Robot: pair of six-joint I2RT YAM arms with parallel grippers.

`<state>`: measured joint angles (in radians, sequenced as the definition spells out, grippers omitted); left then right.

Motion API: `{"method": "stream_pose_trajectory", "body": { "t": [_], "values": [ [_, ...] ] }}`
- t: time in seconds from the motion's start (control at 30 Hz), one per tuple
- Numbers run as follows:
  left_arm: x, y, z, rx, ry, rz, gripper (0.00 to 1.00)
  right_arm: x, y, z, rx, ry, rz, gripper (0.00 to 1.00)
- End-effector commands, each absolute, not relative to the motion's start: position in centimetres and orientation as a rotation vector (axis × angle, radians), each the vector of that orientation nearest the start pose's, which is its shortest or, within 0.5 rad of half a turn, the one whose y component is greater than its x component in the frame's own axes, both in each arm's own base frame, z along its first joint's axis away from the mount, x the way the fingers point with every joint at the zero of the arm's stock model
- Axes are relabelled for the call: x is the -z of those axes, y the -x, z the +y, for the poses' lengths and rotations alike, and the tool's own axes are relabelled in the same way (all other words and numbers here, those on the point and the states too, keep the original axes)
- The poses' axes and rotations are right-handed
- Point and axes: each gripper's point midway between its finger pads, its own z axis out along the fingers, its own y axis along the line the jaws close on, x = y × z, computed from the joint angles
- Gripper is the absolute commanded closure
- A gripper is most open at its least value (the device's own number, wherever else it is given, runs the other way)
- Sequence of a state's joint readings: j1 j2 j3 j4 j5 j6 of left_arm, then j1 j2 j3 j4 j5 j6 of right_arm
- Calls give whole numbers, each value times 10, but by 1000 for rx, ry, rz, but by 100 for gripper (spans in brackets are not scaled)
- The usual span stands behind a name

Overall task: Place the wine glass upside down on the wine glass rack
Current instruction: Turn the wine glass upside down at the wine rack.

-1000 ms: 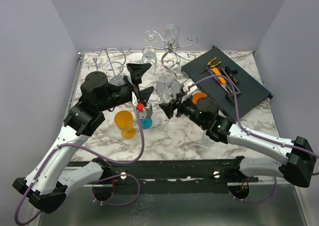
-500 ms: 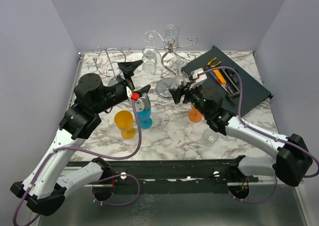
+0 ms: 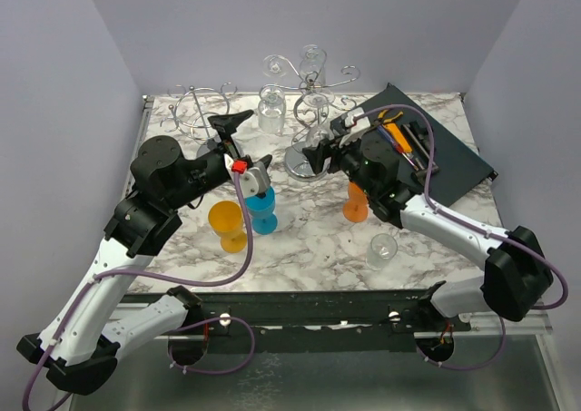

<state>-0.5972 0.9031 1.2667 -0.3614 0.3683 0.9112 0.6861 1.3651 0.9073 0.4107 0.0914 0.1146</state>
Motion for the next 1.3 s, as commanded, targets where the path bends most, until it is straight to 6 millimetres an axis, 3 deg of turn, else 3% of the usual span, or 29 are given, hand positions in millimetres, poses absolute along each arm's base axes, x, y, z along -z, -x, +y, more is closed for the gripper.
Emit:
{"method": "stream_pose_trajectory", "body": {
  "t": [0.0, 0.3, 0.77, 1.27],
  "values": [
    [-436, -240, -197, 68, -1213, 996, 1, -294, -373, 288, -589, 384, 1514, 74],
    [-440, -245, -193, 120, -1118, 1090, 1, -275, -388, 302, -581, 436, 1549, 76],
    [-447, -253, -193, 124, -1073, 1129, 1, -270, -386, 328, -658, 556, 1534, 77],
    [-443, -269, -192, 93, -1045, 1181, 1, -270, -368, 320, -631, 616, 1481, 80]
  ]
}}
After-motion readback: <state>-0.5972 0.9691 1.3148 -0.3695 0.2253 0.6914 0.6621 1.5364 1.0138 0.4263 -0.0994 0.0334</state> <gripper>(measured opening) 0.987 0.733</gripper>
